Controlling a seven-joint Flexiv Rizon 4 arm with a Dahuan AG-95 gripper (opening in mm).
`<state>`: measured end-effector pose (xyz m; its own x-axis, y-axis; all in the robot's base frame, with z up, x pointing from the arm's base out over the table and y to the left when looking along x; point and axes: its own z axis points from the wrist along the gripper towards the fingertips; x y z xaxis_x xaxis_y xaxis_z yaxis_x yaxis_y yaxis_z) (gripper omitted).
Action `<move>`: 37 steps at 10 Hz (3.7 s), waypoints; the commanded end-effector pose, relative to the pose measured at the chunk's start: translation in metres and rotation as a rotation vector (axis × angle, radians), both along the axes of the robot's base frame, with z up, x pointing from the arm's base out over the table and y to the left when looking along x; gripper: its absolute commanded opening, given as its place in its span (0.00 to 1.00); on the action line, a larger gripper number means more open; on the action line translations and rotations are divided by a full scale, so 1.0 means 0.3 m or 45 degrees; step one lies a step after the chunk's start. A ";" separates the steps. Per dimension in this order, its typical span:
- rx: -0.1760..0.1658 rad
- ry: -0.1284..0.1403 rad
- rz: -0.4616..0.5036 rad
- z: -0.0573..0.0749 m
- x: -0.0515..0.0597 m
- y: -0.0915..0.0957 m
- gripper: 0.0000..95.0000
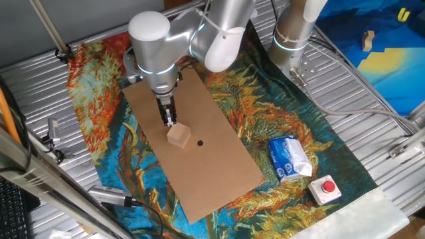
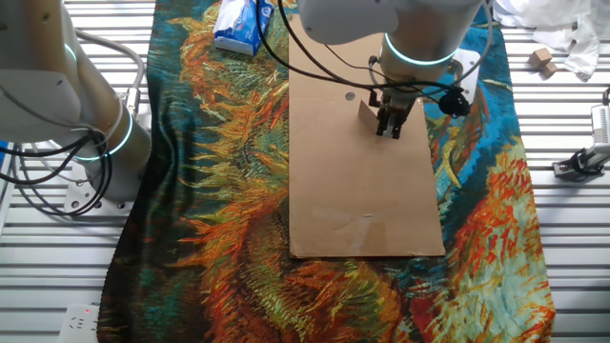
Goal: Use the gripper to push the small block from left to right
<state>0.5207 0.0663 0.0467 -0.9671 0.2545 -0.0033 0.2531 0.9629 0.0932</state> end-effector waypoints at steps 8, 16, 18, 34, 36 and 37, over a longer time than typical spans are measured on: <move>-0.006 -0.011 -0.003 0.008 0.003 0.060 0.00; -0.033 0.006 -0.002 0.022 0.018 0.021 0.00; -0.028 0.007 -0.001 0.023 0.022 0.004 0.00; -0.003 0.056 0.207 0.025 0.024 -0.004 0.00; -0.011 0.083 0.319 0.025 0.024 -0.004 0.00; -0.024 0.081 0.339 0.025 0.024 -0.004 0.00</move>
<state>0.5295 0.0653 0.0536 -0.9983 0.0168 0.0553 0.0207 0.9973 0.0710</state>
